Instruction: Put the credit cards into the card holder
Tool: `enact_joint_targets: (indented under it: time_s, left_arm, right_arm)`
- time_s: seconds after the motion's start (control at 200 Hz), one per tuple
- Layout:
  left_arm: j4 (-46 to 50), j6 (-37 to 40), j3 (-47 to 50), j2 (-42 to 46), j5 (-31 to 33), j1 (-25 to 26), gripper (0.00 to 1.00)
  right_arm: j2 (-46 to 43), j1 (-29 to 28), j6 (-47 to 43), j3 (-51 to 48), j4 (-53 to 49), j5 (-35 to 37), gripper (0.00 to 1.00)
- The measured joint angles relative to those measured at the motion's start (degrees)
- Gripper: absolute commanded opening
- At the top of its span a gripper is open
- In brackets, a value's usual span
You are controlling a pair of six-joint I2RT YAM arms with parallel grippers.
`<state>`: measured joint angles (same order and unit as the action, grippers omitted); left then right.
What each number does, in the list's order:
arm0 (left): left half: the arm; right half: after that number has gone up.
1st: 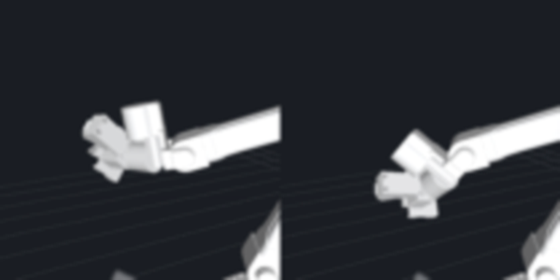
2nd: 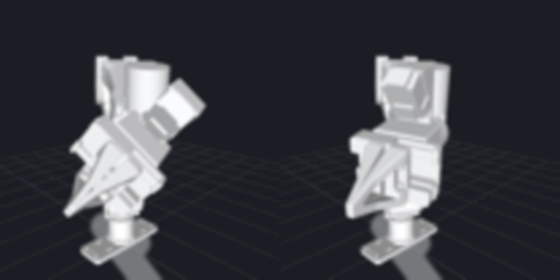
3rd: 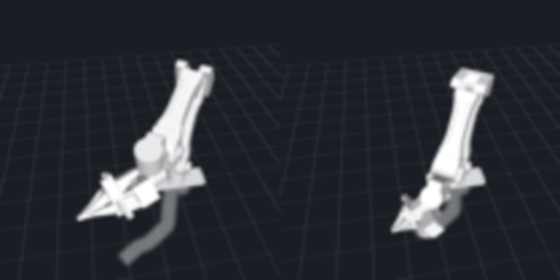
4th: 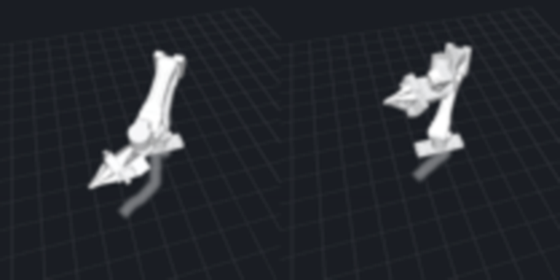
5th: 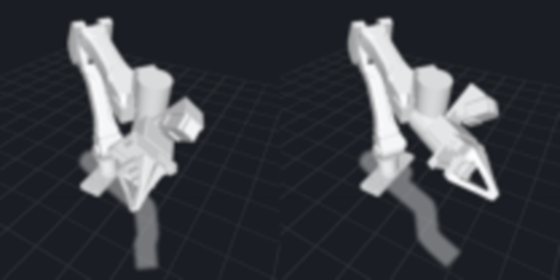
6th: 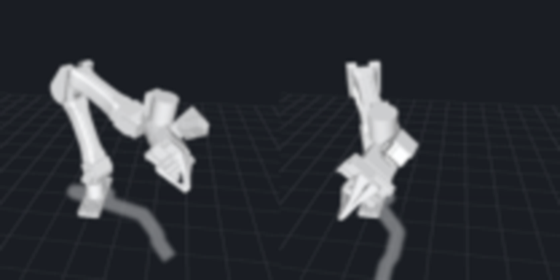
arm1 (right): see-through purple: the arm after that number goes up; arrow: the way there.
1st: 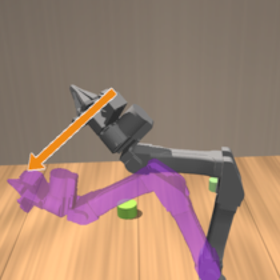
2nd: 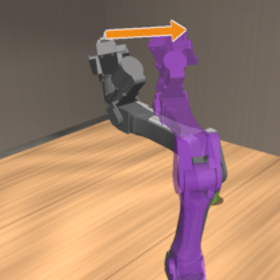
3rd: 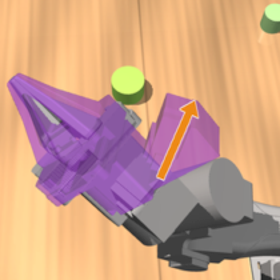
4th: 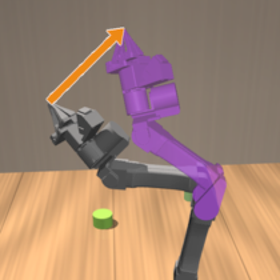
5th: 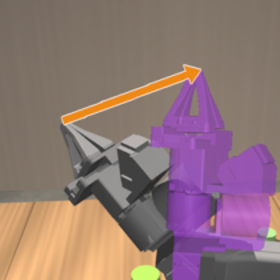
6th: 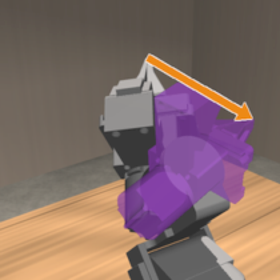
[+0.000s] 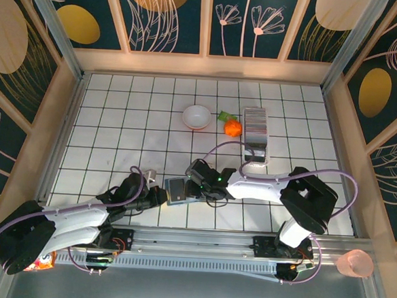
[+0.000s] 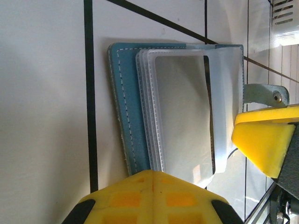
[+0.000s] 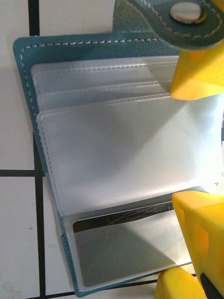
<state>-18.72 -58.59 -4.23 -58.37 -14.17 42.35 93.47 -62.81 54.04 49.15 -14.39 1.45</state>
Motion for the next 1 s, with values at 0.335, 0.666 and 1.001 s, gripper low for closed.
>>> enact_joint_targets:
  time_s: [0.335,0.666,1.001]
  left_arm:
    - [0.1,0.0,0.1,0.0,0.0,0.0,0.05]
    - [0.2,-0.2,0.1,0.0,0.3,0.0,0.04]
    - [5.7,-0.9,0.1,7.4,5.1,0.0,0.08]
  right_arm:
    - [0.8,-0.1,1.2,0.0,5.5,-1.4,0.55]
    - [0.8,-0.3,2.5,0.0,11.3,-4.3,0.54]
    - [2.4,-0.7,3.9,0.0,16.1,-7.0,0.53]
